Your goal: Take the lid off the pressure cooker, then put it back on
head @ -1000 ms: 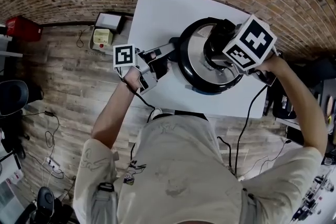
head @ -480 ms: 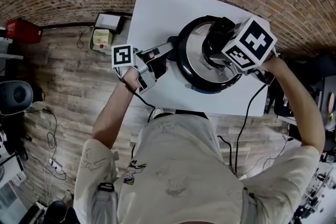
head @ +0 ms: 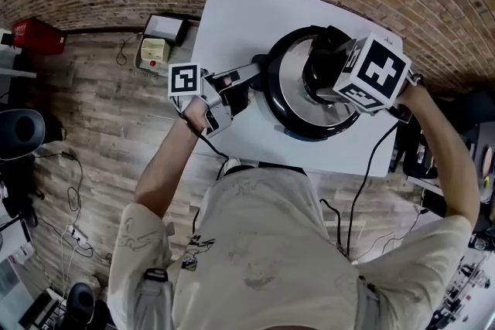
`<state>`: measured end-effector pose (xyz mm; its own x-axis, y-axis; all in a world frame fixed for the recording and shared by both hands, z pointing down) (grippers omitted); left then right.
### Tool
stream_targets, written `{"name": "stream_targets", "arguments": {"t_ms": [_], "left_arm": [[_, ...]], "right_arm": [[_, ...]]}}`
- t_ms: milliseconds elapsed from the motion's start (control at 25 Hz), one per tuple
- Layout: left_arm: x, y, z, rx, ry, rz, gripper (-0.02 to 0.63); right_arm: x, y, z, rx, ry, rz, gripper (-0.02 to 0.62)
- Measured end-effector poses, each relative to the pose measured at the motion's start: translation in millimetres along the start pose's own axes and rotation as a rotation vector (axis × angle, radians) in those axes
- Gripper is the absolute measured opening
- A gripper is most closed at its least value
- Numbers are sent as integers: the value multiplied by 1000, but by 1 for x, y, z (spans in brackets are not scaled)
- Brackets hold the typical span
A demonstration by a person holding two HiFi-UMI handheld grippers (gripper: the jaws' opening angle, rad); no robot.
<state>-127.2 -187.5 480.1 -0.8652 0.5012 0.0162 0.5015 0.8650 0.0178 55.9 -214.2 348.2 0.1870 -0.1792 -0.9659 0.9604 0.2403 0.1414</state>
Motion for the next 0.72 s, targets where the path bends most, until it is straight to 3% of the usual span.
{"name": "stream_targets", "arguments": {"t_ms": [160, 360, 720], "left_arm": [[0, 0, 1, 5, 3, 2, 69], [0, 1, 3, 6, 3, 1, 69], [0, 1, 3, 2, -1, 3, 69]], "right_arm": [[-2, -3, -3, 91, -24, -53, 304], [-1, -4, -13, 352, -61, -152, 305], [-2, -5, -12, 362, -63, -157, 308]]}}
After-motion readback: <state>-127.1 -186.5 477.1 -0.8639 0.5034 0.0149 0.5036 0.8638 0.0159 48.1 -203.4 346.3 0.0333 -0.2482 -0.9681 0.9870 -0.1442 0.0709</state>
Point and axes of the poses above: the fingertips, and each gripper's own axes: x backward along the fingers, z to its right, y out of its underside, the point moved 7 cm from there along x, backward along the fingers, and after that the axes turned 7 degrees about -y, right-handed, at the moved point
